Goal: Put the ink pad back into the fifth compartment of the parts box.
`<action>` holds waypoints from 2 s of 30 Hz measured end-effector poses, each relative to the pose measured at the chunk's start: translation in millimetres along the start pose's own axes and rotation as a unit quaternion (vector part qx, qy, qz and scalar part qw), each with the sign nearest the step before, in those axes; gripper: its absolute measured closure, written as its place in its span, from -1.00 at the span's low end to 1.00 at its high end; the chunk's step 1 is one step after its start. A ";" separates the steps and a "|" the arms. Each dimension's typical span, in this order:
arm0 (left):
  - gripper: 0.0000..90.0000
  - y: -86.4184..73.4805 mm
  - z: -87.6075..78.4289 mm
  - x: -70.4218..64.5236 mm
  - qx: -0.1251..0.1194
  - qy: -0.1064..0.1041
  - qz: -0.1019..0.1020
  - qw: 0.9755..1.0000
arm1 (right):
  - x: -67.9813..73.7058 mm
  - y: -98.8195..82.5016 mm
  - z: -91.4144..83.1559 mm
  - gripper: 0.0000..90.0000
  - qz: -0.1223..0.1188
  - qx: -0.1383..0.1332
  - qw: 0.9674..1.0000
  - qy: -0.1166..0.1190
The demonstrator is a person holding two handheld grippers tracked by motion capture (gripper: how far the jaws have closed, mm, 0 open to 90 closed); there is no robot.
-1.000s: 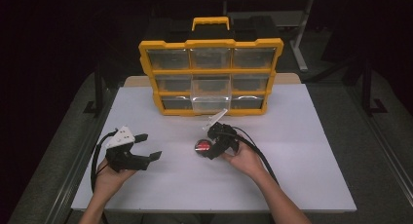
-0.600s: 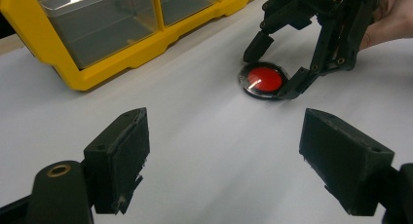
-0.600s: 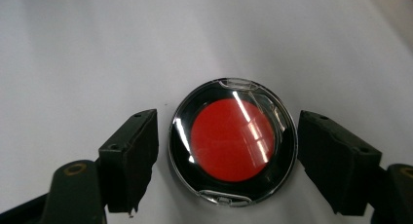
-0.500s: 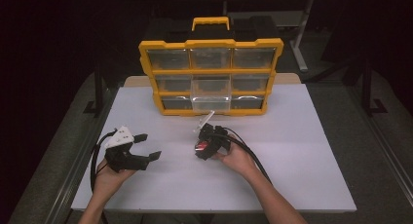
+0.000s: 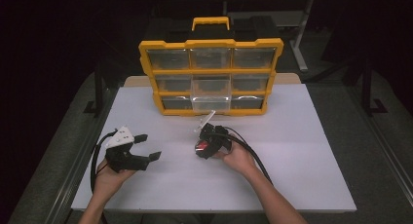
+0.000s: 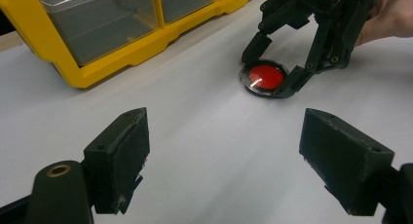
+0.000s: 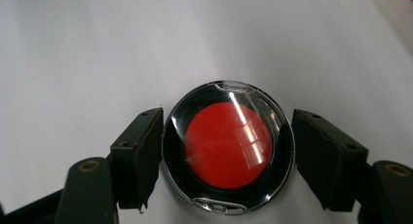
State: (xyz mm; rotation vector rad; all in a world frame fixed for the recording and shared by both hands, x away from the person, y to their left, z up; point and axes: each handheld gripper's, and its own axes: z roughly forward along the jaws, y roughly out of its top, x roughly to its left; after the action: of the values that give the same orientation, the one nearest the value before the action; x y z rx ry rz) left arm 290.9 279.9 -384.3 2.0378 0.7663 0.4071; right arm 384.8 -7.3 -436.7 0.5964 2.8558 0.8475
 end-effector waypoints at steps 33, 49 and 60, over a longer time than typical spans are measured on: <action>-0.59 -1.5 -1.3 0.7 -0.010 0.000 -0.007 1.000 | 15.5 4.7 -69.8 -0.36 -0.023 -0.063 0.994 0.089; -0.60 -0.9 -0.7 0.0 -0.013 -0.002 -0.002 1.000 | 13.8 17.6 -119.5 -0.36 -0.037 -0.092 0.989 0.107; -0.60 -0.1 -2.3 0.1 -0.022 0.001 0.000 1.000 | 10.7 26.7 -141.9 -0.36 -0.040 -0.090 0.989 0.111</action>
State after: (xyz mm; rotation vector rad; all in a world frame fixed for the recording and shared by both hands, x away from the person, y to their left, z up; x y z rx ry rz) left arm 289.7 281.4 -383.1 1.9973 0.7528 0.4216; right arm 354.7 -53.9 -303.0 0.3848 2.9254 1.2117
